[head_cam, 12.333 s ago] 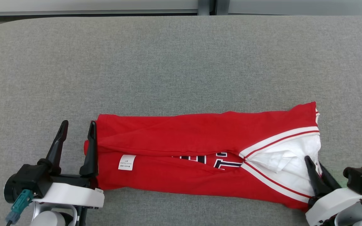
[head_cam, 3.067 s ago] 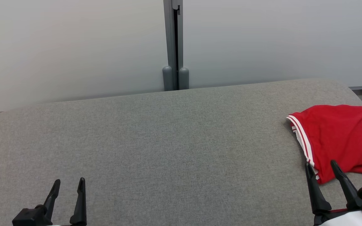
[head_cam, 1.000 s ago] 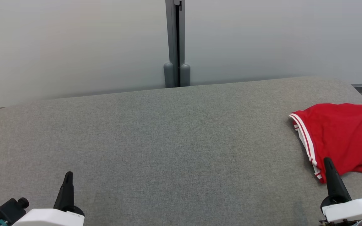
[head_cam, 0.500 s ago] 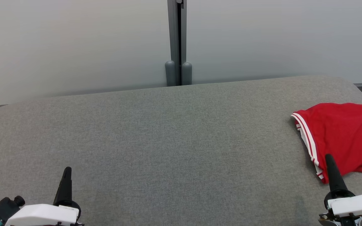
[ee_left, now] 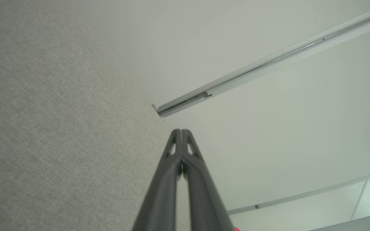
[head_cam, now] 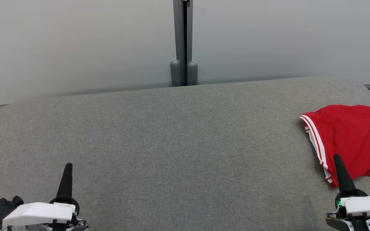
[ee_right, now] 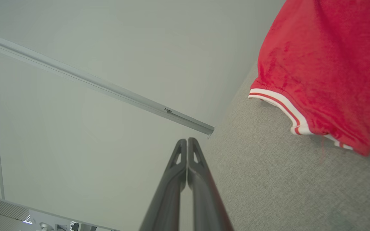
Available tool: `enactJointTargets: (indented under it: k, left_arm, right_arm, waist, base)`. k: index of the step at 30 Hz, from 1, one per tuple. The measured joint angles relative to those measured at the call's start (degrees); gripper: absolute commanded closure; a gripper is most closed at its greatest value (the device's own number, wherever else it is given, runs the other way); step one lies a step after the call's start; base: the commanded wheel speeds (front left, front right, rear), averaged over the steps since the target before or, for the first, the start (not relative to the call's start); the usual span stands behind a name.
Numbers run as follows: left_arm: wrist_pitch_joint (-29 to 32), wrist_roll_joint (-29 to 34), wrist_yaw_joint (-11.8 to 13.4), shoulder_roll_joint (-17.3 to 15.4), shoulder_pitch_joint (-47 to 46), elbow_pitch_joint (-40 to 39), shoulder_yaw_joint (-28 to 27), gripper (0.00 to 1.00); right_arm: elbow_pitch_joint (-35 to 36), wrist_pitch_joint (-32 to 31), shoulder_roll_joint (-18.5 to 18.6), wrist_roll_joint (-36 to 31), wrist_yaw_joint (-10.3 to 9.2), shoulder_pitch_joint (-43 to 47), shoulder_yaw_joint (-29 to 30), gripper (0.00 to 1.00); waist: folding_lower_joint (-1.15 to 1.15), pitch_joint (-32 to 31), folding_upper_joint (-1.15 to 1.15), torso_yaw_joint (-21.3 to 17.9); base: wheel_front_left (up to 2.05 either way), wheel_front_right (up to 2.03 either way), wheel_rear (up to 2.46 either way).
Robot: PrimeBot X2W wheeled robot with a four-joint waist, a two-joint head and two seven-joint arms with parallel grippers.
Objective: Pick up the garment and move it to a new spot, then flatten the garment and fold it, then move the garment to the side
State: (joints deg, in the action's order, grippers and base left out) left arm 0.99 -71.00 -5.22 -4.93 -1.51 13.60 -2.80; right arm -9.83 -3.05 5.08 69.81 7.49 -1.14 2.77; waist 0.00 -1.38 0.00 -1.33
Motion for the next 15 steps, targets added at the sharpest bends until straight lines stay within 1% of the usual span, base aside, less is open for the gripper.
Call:
enactJointTargets:
  k: [15]
  left_arm:
    - [1.8,-6.9,-0.8,0.6,-1.3,0.1,-1.2,1.00]
  right_arm:
    - [-1.3,-0.8,-0.5,7.4,0.00,-1.3,0.8,1.00]
  waist:
    - [0.00,0.4,0.00,0.4]
  base:
    - [0.00,0.00,0.00]
